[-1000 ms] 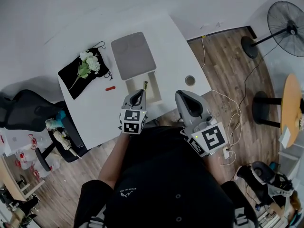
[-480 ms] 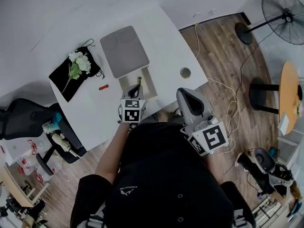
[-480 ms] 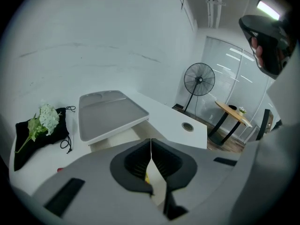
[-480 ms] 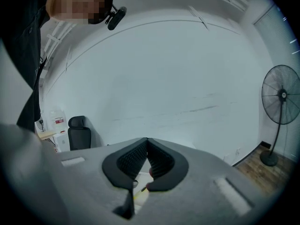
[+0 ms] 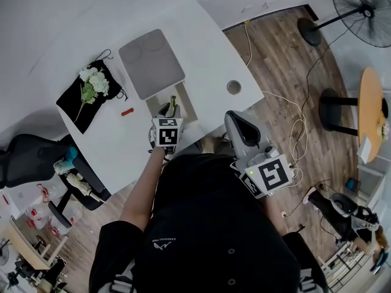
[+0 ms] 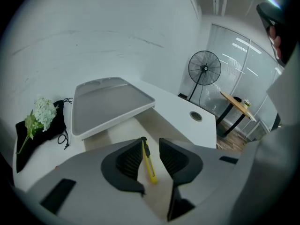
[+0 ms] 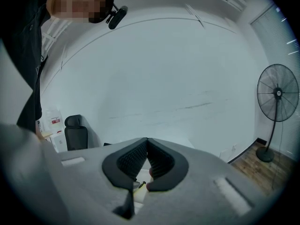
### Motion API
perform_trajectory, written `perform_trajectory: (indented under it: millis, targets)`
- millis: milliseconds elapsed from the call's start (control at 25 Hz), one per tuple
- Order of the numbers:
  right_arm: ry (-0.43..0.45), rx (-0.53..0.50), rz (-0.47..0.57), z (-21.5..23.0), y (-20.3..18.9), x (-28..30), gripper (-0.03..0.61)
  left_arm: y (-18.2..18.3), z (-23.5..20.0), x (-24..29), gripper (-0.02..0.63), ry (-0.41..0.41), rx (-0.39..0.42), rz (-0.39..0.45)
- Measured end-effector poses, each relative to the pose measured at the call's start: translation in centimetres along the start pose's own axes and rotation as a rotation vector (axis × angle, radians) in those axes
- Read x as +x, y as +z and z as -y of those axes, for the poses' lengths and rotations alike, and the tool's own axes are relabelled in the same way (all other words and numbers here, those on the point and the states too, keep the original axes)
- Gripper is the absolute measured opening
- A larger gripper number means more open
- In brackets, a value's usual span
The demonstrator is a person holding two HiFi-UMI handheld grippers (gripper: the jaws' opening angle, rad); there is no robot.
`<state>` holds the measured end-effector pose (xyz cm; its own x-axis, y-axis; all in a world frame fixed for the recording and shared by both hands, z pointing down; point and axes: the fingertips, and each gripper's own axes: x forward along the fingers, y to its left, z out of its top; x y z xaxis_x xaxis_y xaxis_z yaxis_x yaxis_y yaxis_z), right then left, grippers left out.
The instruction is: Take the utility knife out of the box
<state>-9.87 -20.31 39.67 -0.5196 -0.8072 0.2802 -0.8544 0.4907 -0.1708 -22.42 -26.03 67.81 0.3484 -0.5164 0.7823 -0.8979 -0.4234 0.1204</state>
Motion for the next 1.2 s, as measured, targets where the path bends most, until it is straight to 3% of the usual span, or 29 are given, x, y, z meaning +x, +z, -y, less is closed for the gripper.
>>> perform_trajectory:
  millis: [520, 840, 1200]
  targets:
    - [-0.042, 0.007, -0.02, 0.9, -0.8, -0.3, 0.005, -1.4, 0.0, 3.4, 0.121, 0.021, -0.006, -0.127]
    - [-0.052, 0.015, -0.038, 1.2, -1.4, -0.1, 0.005, -2.6, -0.9, 4.8, 0.127, 0.092, -0.043, -0.182]
    - [-0.059, 0.019, -0.042, 1.4, -1.7, 0.1, 0.005, -3.1, -1.2, 5.0, 0.121, 0.101, -0.05, -0.192]
